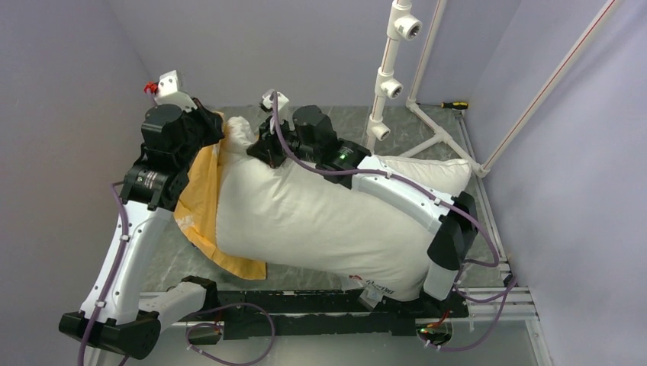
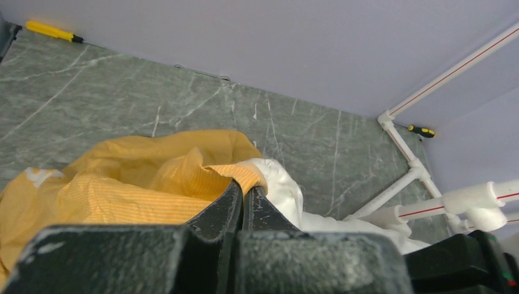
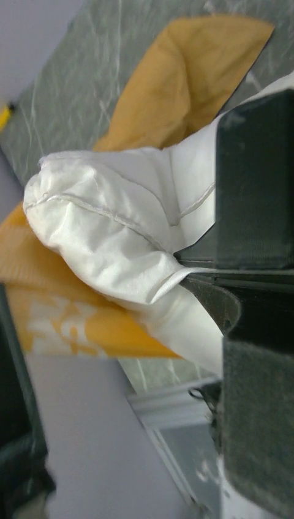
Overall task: Put the pillow into the pillowcase
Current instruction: Stuff the pillow into the pillowcase.
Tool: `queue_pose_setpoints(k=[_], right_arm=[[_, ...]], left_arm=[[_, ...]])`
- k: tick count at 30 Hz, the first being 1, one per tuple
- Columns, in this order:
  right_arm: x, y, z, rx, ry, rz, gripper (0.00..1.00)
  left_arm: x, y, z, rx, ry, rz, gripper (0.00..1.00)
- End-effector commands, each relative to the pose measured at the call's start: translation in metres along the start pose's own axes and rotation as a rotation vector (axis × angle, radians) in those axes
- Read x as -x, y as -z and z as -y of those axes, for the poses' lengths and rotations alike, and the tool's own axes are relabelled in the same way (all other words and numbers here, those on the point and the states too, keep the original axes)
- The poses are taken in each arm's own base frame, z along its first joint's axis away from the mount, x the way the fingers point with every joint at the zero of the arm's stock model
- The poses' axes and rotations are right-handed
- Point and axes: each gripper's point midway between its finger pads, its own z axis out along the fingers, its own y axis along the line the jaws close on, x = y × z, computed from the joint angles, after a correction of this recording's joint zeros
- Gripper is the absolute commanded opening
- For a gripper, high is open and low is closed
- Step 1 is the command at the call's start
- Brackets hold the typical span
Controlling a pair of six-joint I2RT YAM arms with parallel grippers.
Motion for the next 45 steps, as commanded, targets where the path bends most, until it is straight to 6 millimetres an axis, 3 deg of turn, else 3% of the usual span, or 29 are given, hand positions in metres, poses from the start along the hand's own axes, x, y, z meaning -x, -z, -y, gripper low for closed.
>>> queue_pose_setpoints(k=[1, 10, 14, 16, 21, 24, 27, 30, 34, 37, 40, 45], right_arm=[[0.006, 0.022, -0.080, 0.423, -0.023, -0.096, 0.00], [-0.007, 0.023, -0.114, 0.700, -0.041, -0.193, 0.00], [-0.031, 0.015, -0.117, 0.761, -0.136, -0.280, 0.00], [-0.031, 0.005, -0.113, 0.740, -0.148, -0.294, 0.00], [-0.010, -0.019, -0.085, 0.662, -0.234, -0.261, 0.00], [0.009, -0.027, -0.054, 0.560, -0.322, -0.193, 0.00], [0.040, -0.023, -0.017, 0.493, -0.405, -0.086, 0.00], [0.076, -0.014, 0.006, 0.494, -0.437, 0.033, 0.00], [0.108, -0.004, 0.015, 0.501, -0.409, 0.083, 0.00], [0.111, 0.003, 0.012, 0.514, -0.388, 0.083, 0.00], [0.098, 0.012, 0.001, 0.561, -0.346, 0.045, 0.00], [0.057, 0.028, -0.014, 0.582, -0.249, -0.073, 0.00]], left_arm=[[0.038, 0.011, 0.016, -0.084, -0.069, 0.171, 0.00], [0.026, 0.011, 0.009, -0.084, -0.218, 0.124, 0.00], [0.031, 0.024, 0.045, -0.295, -0.283, 0.168, 0.00], [0.031, 0.033, 0.066, -0.420, -0.324, 0.169, 0.00], [0.036, 0.057, 0.100, -0.610, -0.395, 0.139, 0.00], [0.041, 0.069, 0.111, -0.675, -0.413, 0.139, 0.00], [0.045, 0.082, 0.119, -0.721, -0.418, 0.132, 0.00], [0.043, 0.089, 0.125, -0.764, -0.427, 0.110, 0.00], [0.038, 0.081, 0.116, -0.711, -0.431, 0.089, 0.00], [0.044, 0.064, 0.090, -0.531, -0.405, 0.110, 0.00], [0.055, 0.047, 0.045, -0.246, -0.317, 0.148, 0.00], [0.057, 0.039, 0.001, -0.008, -0.233, 0.187, 0.00]])
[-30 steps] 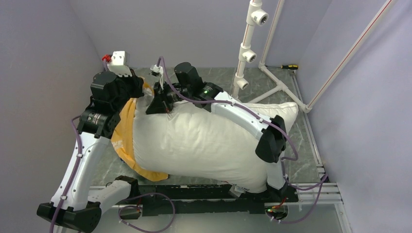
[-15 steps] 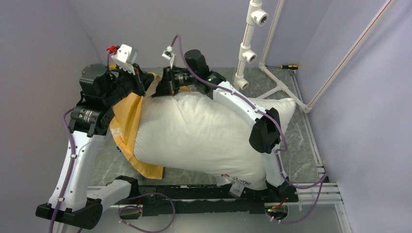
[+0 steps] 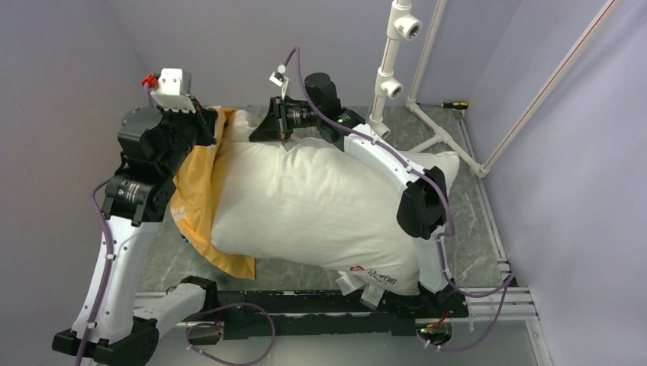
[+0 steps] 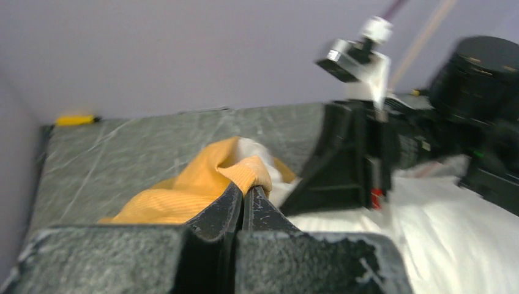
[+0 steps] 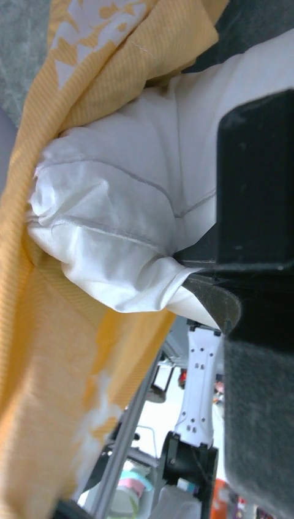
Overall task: Put the pillow into the pillowcase
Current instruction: Stuff the pillow into the pillowcase.
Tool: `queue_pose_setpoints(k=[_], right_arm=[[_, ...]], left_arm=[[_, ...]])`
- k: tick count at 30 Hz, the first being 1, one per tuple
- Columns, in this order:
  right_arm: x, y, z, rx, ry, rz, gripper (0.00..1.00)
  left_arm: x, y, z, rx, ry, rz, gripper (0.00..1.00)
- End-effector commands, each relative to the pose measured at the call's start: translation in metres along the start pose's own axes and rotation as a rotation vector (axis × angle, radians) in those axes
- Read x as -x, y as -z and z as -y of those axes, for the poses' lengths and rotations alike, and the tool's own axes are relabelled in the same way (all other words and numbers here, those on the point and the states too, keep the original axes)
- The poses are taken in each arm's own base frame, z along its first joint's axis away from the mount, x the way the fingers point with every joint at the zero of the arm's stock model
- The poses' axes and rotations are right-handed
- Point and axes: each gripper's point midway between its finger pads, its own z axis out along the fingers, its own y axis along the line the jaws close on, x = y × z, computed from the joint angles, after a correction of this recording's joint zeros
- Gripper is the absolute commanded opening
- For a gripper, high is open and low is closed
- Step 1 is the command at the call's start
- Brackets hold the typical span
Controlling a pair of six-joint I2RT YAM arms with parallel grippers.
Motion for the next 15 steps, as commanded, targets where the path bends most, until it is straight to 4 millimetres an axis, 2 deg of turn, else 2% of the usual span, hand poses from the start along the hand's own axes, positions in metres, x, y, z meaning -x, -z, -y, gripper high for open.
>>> queue_pose_setpoints(k=[1, 5, 10, 12, 15], right_arm=[[-0.004, 0.025, -0.081, 0.134, 0.264, -0.040, 0.00], [-0.044, 0.018, -0.098, 0.217, 0.299, -0.174, 0.00], [-0.070, 0.003, -0.131, 0.395, 0.284, -0.274, 0.00], [-0.081, -0.002, -0.134, 0.444, 0.230, -0.309, 0.00], [-0.090, -0.011, -0.131, 0.466, 0.180, -0.340, 0.00]], left_arm=[[0.014, 0.009, -0.043, 0.264, 0.089, 0.106, 0.00], [0.008, 0.002, -0.041, 0.257, 0.113, 0.087, 0.00], [-0.001, -0.006, -0.045, 0.271, 0.107, 0.069, 0.00], [0.004, -0.008, -0.040, 0.239, 0.091, 0.090, 0.00], [0.011, -0.009, -0.023, 0.134, 0.049, 0.115, 0.00]])
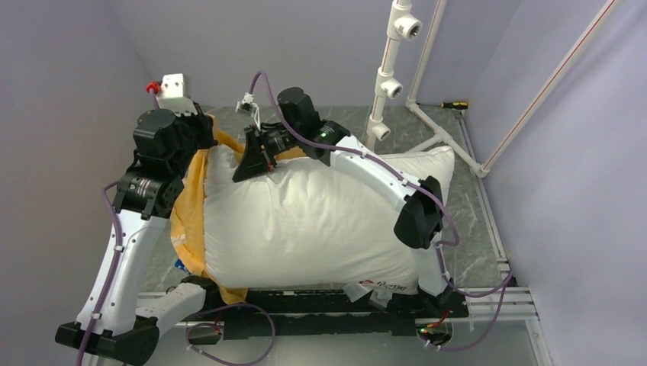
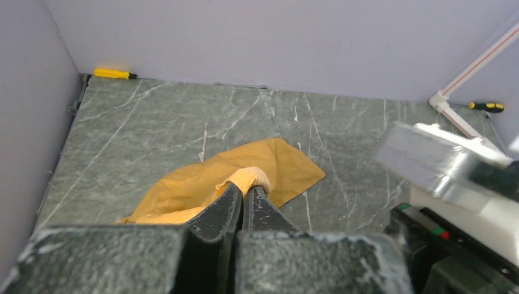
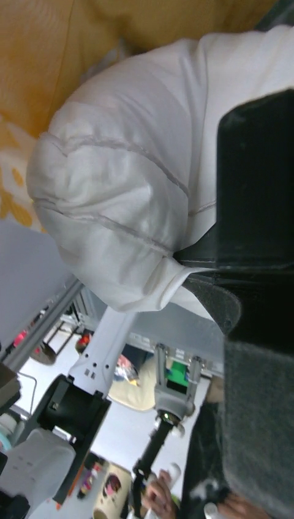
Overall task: Put the pillow into the pillowcase
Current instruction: Stuff the pillow into the pillowcase.
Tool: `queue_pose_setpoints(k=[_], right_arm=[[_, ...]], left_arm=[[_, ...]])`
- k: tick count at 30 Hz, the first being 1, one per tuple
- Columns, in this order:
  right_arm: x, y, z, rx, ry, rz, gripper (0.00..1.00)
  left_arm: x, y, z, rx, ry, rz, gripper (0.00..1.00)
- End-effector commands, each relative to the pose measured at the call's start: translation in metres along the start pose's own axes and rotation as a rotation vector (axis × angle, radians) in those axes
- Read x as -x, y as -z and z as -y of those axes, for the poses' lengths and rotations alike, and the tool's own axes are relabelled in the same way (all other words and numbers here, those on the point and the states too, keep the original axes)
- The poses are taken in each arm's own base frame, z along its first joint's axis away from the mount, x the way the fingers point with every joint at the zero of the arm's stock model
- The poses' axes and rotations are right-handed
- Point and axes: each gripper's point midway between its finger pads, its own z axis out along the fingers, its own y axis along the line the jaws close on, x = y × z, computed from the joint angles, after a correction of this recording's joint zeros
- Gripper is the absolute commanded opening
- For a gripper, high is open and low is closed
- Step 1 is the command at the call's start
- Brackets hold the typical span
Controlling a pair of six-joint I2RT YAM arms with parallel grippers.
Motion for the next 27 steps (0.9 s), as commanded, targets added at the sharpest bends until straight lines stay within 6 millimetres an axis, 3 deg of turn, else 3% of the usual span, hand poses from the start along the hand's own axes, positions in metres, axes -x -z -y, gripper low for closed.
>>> queue_pose_setpoints(k=[1, 4, 9, 13, 17, 22, 27], right_arm=[[0.000, -0.010, -0.041, 0.203, 0.020, -0.060, 0.00], [-0.002, -0.022, -0.033, 0.219, -0.048, -0.072, 0.00], [-0.002, -0.036, 0.006, 0.128, -0.192, -0.024, 0.00], [0.022, -0.033, 0.030, 0.054, -0.255, 0.067, 0.00], [0.067, -0.006, 0.052, -0.001, -0.318, 0.262, 0.00], [0.118, 0.050, 0.073, -0.102, -0.333, 0.473, 0.00], [0.160, 0.095, 0.073, -0.172, -0.287, 0.624, 0.00]], left_arm=[[0.040, 0.006, 0.029, -0.158, -0.023, 0.153, 0.00], [0.040, 0.010, 0.044, -0.244, -0.041, 0.140, 0.00], [0.049, 0.030, 0.075, -0.432, -0.061, 0.163, 0.00], [0.052, 0.050, 0.096, -0.575, -0.092, 0.163, 0.00], [0.051, 0.064, 0.110, -0.676, -0.124, 0.142, 0.00], [0.057, 0.066, 0.105, -0.647, -0.180, 0.166, 0.00], [0.049, 0.063, 0.105, -0.661, -0.219, 0.151, 0.00]])
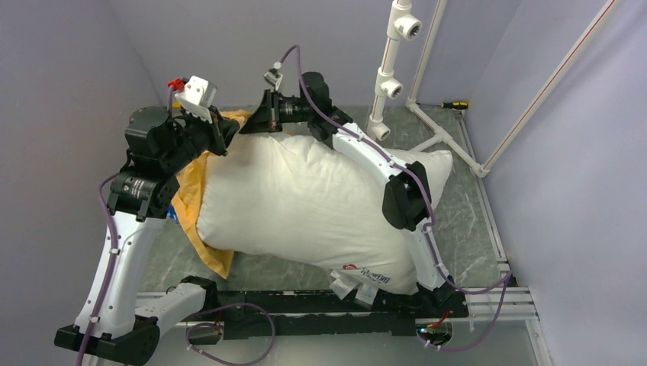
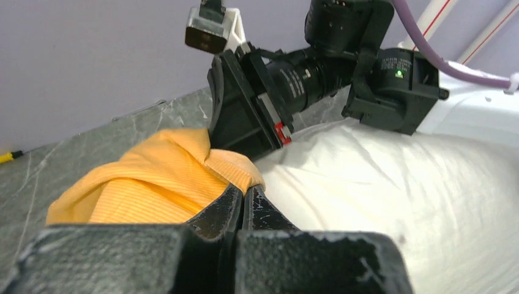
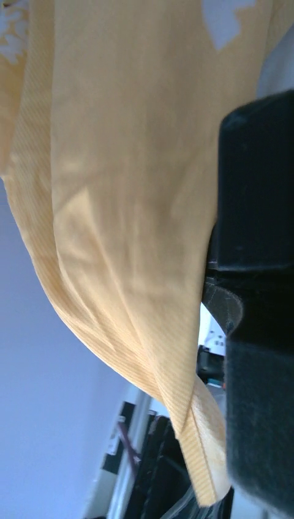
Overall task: Put the pillow into the pillowcase
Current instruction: Stuff the pillow into the pillowcase.
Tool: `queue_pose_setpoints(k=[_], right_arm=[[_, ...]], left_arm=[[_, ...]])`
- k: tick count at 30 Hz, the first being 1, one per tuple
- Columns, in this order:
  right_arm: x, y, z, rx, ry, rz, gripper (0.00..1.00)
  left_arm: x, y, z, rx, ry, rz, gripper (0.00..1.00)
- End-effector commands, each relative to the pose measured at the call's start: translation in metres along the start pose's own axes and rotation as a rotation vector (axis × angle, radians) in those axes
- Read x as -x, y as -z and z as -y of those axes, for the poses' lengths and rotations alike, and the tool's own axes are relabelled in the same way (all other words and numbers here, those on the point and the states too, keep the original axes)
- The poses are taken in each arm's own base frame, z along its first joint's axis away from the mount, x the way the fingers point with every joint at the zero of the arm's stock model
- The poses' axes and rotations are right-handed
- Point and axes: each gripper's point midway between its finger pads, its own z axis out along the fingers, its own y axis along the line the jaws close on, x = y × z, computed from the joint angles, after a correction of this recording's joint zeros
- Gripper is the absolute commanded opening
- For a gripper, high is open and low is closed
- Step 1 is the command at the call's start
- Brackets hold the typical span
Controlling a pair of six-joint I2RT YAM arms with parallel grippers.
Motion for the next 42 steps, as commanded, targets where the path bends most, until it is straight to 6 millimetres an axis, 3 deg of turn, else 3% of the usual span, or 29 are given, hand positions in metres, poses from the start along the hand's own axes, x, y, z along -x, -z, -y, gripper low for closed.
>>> queue_pose_setpoints(k=[1, 5, 12, 19, 23, 26, 28, 31, 34, 38, 42], right_arm=[[0.093, 0.039, -0.065, 0.014, 0.162, 0.362, 0.00], [0.112, 0.053, -0.054, -0.028, 0.171, 0.409, 0.00], [0.115, 0.066, -0.022, -0.140, 0.189, 0.476, 0.00], [0.134, 0.072, -0.021, -0.037, 0.140, 0.540, 0.00], [0.150, 0.075, -0.012, -0.070, 0.132, 0.581, 0.00], [0.158, 0.088, 0.013, -0.127, 0.096, 0.650, 0.00], [0.162, 0.094, 0.028, -0.153, 0.074, 0.678, 0.00], [0.165, 0.095, 0.055, -0.179, 0.039, 0.676, 0.00], [0.168, 0.096, 0.068, -0.198, 0.031, 0.679, 0.00], [0.167, 0.102, 0.083, -0.229, 0.017, 0.684, 0.00], [0.164, 0.114, 0.099, -0.252, -0.008, 0.692, 0.00]], left_arm=[[0.051, 0.017, 0.035, -0.161, -0.109, 0.168, 0.00], [0.029, 0.015, 0.030, -0.145, -0.095, 0.124, 0.00], [-0.024, 0.022, 0.023, -0.110, -0.088, -0.011, 0.00], [-0.079, 0.029, 0.008, -0.039, -0.062, -0.189, 0.00], [-0.103, 0.034, -0.009, 0.060, -0.041, -0.260, 0.02], [-0.108, 0.043, -0.027, 0.194, 0.009, -0.282, 0.10], [-0.113, 0.048, -0.037, 0.276, 0.049, -0.306, 0.31], [-0.119, 0.053, -0.043, 0.344, 0.120, -0.369, 0.70], [-0.121, 0.058, -0.056, 0.469, 0.197, -0.422, 0.89], [-0.133, 0.059, -0.073, 0.636, 0.312, -0.479, 0.98], [-0.169, 0.054, -0.093, 0.749, 0.478, -0.579, 1.00]])
